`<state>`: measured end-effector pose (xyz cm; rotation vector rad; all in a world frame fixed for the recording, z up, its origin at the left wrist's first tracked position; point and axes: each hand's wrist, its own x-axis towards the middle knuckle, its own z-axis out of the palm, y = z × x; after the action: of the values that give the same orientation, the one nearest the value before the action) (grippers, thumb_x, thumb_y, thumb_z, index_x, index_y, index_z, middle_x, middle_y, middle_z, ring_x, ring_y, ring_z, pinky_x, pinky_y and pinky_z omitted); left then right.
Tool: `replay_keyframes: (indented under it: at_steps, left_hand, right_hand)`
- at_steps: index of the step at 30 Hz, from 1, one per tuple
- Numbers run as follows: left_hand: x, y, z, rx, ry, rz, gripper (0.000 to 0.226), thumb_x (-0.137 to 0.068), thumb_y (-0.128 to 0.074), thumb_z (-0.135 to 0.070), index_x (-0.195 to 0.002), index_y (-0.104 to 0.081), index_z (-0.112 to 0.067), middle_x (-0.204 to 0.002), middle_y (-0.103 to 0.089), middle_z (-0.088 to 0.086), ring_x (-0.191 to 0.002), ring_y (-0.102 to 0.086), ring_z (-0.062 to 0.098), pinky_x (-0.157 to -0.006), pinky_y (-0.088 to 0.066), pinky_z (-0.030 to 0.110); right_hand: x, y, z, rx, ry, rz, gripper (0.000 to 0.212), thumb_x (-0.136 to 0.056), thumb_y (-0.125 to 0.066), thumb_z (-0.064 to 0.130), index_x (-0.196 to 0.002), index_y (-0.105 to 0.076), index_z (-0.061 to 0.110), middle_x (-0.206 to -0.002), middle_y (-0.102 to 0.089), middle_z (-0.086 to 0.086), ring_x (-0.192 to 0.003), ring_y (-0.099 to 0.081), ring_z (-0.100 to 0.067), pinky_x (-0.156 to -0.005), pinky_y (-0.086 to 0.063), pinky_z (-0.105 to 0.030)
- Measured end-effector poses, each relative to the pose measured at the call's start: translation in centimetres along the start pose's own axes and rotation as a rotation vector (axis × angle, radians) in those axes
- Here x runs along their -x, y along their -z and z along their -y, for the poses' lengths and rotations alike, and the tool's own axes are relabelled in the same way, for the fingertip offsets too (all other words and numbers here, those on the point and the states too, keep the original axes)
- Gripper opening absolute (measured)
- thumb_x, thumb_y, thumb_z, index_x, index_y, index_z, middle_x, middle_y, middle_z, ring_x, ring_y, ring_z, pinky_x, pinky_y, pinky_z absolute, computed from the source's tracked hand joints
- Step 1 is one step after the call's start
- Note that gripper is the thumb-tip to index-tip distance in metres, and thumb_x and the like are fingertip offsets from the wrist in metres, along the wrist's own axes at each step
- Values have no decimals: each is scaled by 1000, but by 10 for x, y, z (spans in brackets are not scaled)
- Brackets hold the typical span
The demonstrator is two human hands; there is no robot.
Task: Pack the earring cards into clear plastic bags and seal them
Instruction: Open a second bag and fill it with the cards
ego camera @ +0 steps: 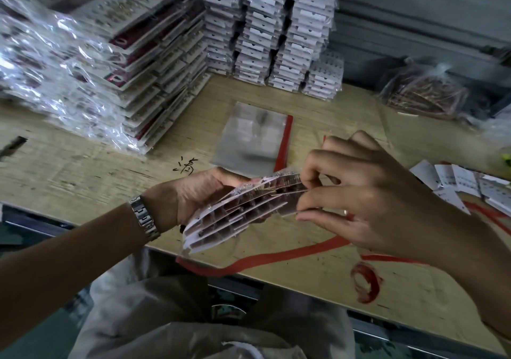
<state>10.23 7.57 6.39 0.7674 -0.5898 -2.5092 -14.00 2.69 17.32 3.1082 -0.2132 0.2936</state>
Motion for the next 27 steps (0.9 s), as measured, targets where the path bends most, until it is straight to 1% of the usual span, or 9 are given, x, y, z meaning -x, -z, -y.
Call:
replay_keyframes:
  at_steps: [3,5,8,11,13,17,23,25,27]
  left_hand:
    - [0,1,3,34,-10,-19,48,-64,-92,-20,-101,-74,4,-90,-74,16,-72,-74,24,-61,-59,28]
    - [0,3,4,-11,-20,-92,51,-59,-95,-25,-98,-76,1,-89,-74,15,-70,-73,24,-60,-59,27]
    - [-2,3,6,-132,-32,-232,60,-48,-97,-38,-93,-77,-4,-92,-74,12,-75,-72,24,-65,-58,27]
    - [-3,5,8,-166,-37,-315,74,-44,-97,-43,-100,-72,-2,-98,-71,14,-80,-68,26,-67,-57,29]
    - [-3,6,8,-143,-29,-290,79,-45,-97,-42,-105,-66,0,-97,-70,14,-75,-68,25,-64,-57,27]
    - [-2,4,5,-60,-4,-171,77,-44,-100,-32,-102,-63,2,-86,-72,13,-65,-71,22,-56,-57,24]
    - [-3,7,6,-74,-28,-34,59,-60,-92,-29,-104,-69,1,-90,-74,10,-72,-73,18,-60,-58,24]
    - [-4,8,6,-76,-24,-18,49,-62,-91,-30,-100,-75,-3,-90,-75,9,-73,-73,17,-61,-57,24]
    - [-5,9,6,-86,-27,-23,50,-59,-92,-31,-98,-76,-4,-90,-74,10,-72,-72,17,-60,-57,25]
  right_hand:
    - [-1,-2,0,55,-5,-34,15,-88,-69,27,-77,-72,16,-87,-57,1,-84,-45,-15,-74,-23,-28]
    - [-2,-3,0,89,-5,-42,14,-87,-67,24,-76,-68,15,-86,-56,0,-83,-45,-16,-74,-24,-28]
    - [-3,-6,1,125,-5,-34,13,-83,-68,21,-75,-63,12,-85,-55,-2,-82,-43,-17,-73,-24,-29]
    - [-4,-9,1,122,-8,-31,12,-84,-68,18,-75,-64,12,-84,-54,-2,-81,-43,-17,-73,-24,-30]
    - [-5,-9,1,99,-9,-36,12,-85,-68,18,-76,-65,12,-85,-54,-2,-82,-43,-16,-75,-21,-27]
    - [-4,-9,0,62,13,-53,12,-90,-65,16,-79,-68,11,-86,-55,-2,-84,-40,-15,-76,-20,-27]
    - [-6,-12,1,58,47,-116,12,-87,-67,8,-76,-69,7,-85,-58,-5,-82,-41,-17,-75,-21,-28]
    - [-6,-14,2,53,58,-119,12,-88,-66,7,-76,-68,7,-85,-58,-5,-81,-40,-17,-76,-20,-27]
    - [-7,-16,3,42,68,-120,13,-89,-65,7,-75,-67,8,-85,-58,-5,-81,-40,-16,-76,-19,-26]
